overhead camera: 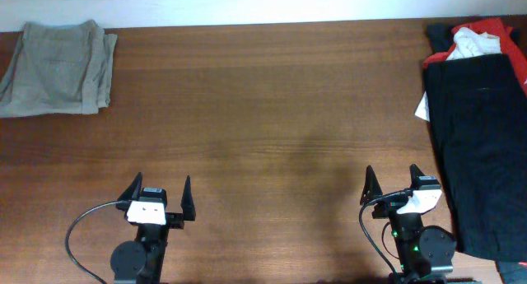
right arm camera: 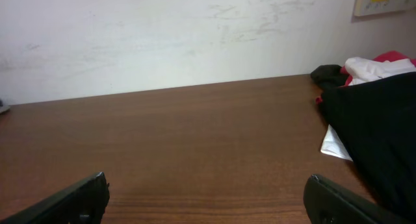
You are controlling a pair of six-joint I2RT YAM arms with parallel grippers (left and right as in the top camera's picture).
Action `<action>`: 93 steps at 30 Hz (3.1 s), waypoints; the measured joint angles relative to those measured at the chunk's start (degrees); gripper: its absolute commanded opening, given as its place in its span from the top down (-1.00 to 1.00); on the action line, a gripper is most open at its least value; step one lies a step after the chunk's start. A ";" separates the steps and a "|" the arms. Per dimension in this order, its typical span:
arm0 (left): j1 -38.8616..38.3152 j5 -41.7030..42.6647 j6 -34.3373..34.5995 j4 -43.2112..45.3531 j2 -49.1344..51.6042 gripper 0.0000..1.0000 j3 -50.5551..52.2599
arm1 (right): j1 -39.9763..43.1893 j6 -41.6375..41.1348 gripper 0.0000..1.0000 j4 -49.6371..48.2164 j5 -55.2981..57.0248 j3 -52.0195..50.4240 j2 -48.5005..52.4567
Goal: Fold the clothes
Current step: 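Move the right gripper toward the black pants on the right pile, then grasp the waistband of the black pants with the right gripper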
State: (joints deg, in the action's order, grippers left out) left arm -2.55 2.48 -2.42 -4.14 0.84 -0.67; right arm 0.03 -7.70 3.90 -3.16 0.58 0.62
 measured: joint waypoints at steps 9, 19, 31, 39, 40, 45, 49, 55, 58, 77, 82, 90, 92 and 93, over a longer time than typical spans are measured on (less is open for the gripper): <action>0.00 -0.02 0.00 0.02 0.00 -0.98 0.00 | 0.00 0.00 -0.97 0.00 0.00 0.00 0.00; 0.00 0.00 0.00 0.00 0.00 -0.98 0.00 | 0.00 0.00 -0.97 -0.02 0.00 0.00 0.00; 0.00 -0.02 0.00 0.00 0.00 -0.98 0.00 | 0.00 -0.02 -0.97 -0.02 0.00 0.00 0.00; 0.00 0.00 0.00 0.02 0.00 -0.98 0.00 | 0.00 0.00 -0.97 -0.02 0.00 0.00 0.00; 0.00 0.00 0.00 0.02 0.00 -0.98 0.00 | 0.00 -0.02 -0.97 -0.11 -0.04 0.00 0.00; 0.00 -0.17 0.00 0.00 0.00 -0.99 0.00 | 0.00 -3.39 -0.97 -2.21 -13.94 0.00 0.00; 0.00 -0.22 0.00 0.00 0.00 -0.98 0.00 | 0.00 -9.11 -0.97 -11.32 -20.33 0.00 0.04; 0.00 -0.22 0.00 -0.02 0.00 -0.98 0.00 | 0.00 -3.41 -0.98 -16.65 -11.21 0.04 2.67; 0.00 -0.46 0.00 -0.09 -0.02 -0.98 0.00 | 0.00 3.32 -0.97 -16.96 -2.32 7.85 14.43; 0.00 -0.63 0.00 -0.28 0.15 -0.98 -0.09 | 10.23 26.56 -0.97 25.49 20.11 84.46 105.59; 0.00 -0.61 0.00 -0.24 0.11 -0.99 -0.09 | 10.27 29.38 -0.98 28.68 26.80 92.21 119.21; 0.00 -0.61 0.00 -0.24 0.11 -0.98 -0.09 | 10.82 30.23 -0.97 17.66 28.59 92.43 126.99; 0.00 -0.61 0.00 -0.24 0.11 -0.98 -0.09 | 10.99 30.23 -0.97 15.52 28.79 92.56 128.89; 0.00 -0.61 0.00 -0.24 0.11 -0.99 -0.09 | 11.15 30.25 -0.97 14.71 28.81 92.65 128.98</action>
State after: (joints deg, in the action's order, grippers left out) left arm -2.55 1.87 -2.42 -4.38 0.95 -0.75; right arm 11.18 22.55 18.61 25.65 93.23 129.60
